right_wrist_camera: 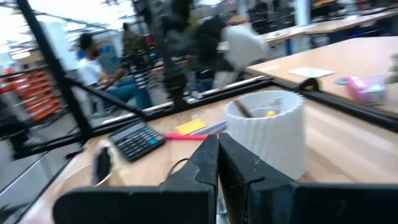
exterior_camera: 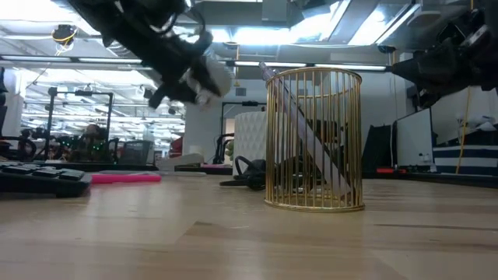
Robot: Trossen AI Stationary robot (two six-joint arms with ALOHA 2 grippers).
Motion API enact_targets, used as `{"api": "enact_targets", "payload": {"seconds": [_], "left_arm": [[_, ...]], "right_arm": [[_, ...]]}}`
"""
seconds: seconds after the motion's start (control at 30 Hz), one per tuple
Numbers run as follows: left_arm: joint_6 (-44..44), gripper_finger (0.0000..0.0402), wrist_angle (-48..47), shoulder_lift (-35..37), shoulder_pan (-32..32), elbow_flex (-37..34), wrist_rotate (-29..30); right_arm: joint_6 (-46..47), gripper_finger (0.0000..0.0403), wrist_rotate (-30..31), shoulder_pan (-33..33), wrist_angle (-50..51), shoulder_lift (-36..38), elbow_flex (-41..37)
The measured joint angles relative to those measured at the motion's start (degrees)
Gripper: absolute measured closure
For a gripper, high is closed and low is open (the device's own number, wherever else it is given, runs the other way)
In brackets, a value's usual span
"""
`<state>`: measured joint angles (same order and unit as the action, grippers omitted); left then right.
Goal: Screw lightbulb
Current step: Insert the lightbulb into the lamp
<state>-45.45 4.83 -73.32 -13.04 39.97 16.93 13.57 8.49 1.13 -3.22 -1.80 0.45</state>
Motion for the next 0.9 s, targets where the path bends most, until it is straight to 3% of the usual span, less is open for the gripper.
{"api": "enact_targets", "payload": {"seconds": [0.27,0.67,0.9], "left_arm": [[9.8,0.0252,16.9,-5.0,8.0,0.0,2.6],[26.2,0.0253,50.8,-22.4,14.4,0.0,2.6],[31.0,0.0250,59.2,-31.2,16.1,1.9,2.6]], "right_arm": [[1.1,0.0391,5.0,0.0,-0.7,0.0,0.0],[1.3,0.0391,4.9,0.0,-9.3,-3.4,0.0],[1.8,0.0391,4.9,0.0,-17.1,-9.7,0.0]]}}
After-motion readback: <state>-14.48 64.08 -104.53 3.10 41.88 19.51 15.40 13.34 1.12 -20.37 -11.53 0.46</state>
